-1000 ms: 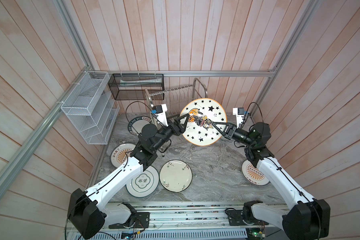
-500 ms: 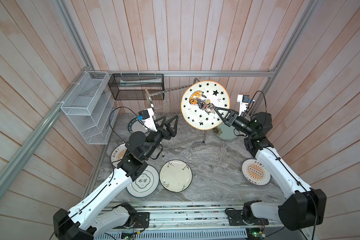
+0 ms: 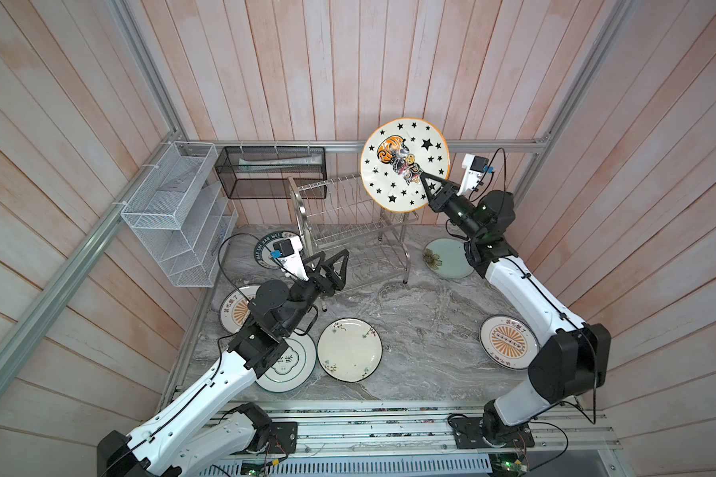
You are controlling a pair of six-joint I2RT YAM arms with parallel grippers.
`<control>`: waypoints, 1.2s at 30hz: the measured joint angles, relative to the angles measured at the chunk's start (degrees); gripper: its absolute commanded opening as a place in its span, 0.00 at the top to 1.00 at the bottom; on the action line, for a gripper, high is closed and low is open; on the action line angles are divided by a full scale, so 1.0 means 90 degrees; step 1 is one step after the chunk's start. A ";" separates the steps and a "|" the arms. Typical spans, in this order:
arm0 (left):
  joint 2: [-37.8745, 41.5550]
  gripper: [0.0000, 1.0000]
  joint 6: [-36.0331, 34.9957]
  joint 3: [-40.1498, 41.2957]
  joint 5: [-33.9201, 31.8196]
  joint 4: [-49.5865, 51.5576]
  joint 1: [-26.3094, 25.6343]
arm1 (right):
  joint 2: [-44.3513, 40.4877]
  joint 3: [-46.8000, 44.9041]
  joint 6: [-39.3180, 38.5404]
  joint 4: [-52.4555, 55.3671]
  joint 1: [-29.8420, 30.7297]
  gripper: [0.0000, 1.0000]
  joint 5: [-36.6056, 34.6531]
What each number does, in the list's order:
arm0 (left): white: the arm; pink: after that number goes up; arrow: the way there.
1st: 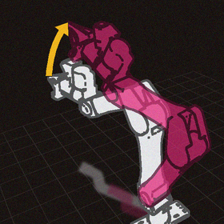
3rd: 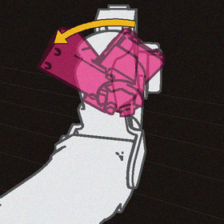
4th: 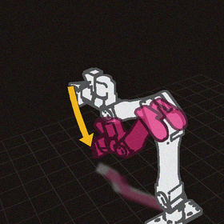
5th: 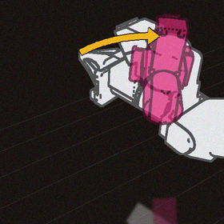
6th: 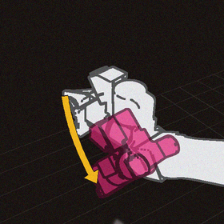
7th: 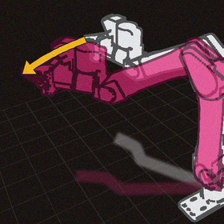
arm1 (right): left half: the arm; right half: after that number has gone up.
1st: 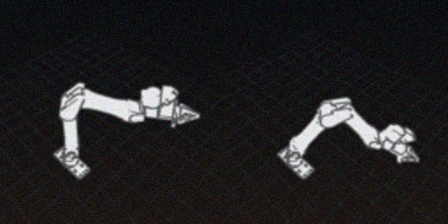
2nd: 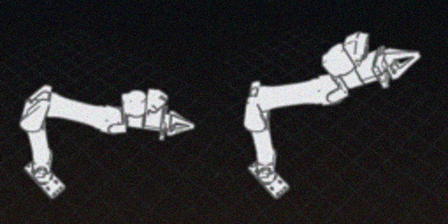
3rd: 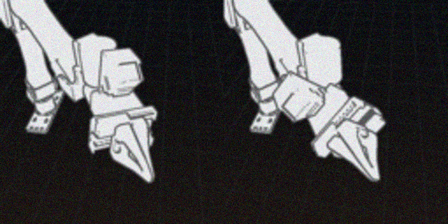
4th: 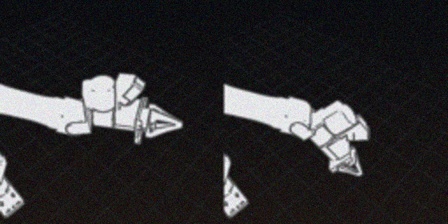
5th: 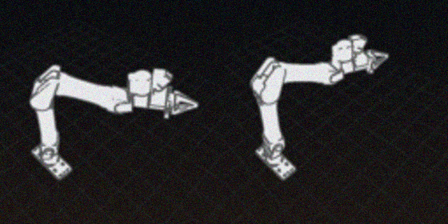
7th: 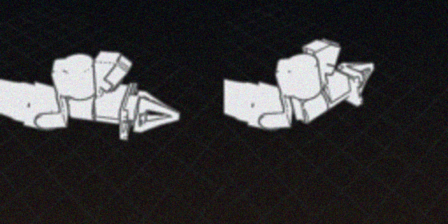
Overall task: Load plates into a dish rack
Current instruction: Place the plate on the dish rack.
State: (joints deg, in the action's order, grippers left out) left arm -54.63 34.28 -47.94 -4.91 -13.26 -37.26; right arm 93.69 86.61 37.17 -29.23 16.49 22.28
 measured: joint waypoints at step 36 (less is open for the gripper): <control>0.0646 0.12 -0.0148 0.0338 -0.0483 0.0002 -0.0148 | 0.2220 0.3492 -0.4707 0.1846 0.1744 1.00 -0.4913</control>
State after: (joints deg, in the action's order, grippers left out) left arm -48.82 32.95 -44.91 -9.26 -13.23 -38.59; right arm 113.67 118.04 -5.19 -12.62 32.18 -21.93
